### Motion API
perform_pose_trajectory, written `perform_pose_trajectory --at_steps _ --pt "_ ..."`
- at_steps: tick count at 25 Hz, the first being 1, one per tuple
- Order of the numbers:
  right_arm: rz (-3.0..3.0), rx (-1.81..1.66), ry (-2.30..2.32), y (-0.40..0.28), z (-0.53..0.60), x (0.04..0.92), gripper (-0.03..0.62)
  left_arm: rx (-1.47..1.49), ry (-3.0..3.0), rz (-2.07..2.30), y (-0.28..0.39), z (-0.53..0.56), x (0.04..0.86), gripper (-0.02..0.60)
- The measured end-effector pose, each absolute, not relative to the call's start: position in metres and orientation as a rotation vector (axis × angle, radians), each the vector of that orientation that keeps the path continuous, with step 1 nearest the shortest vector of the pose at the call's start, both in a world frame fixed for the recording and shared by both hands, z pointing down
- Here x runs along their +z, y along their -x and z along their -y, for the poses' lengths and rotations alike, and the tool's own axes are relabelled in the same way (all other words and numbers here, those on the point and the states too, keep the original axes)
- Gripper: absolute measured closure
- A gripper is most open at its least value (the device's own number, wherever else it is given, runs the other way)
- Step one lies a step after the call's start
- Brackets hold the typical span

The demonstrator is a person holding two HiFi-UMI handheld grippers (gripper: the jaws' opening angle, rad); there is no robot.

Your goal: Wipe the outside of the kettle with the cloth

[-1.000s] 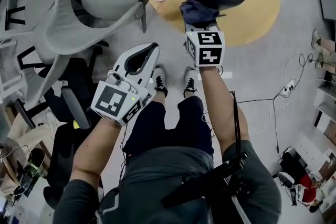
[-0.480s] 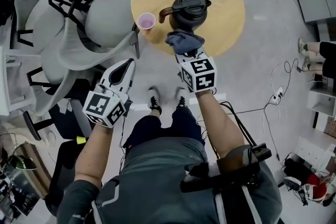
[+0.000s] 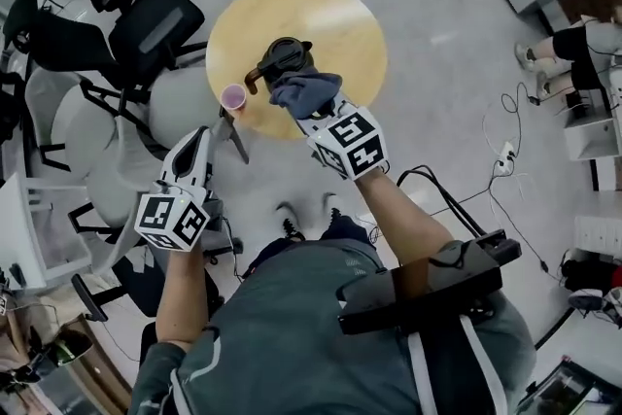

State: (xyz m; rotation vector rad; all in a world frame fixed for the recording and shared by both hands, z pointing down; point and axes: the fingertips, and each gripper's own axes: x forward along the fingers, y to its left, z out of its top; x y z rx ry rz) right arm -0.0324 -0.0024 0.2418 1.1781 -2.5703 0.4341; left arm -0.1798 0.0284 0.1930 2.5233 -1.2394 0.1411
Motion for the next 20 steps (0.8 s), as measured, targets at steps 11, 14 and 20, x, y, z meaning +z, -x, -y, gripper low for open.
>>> perform_pose_trajectory --at_steps 11,14,20 --pt "2.668 0.320 -1.243 -0.010 -0.005 0.148 0.516 0.061 -2.664 1.338 0.156 -0.023 0.106 0.572" --pt "2.682 0.277 -1.309 -0.029 -0.007 0.124 0.516 0.063 -2.677 1.337 0.153 -0.025 0.094 0.572" --pt "2.701 0.201 -1.339 -0.046 -0.009 0.097 0.517 0.046 -2.687 1.357 0.139 -0.023 0.078 0.572"
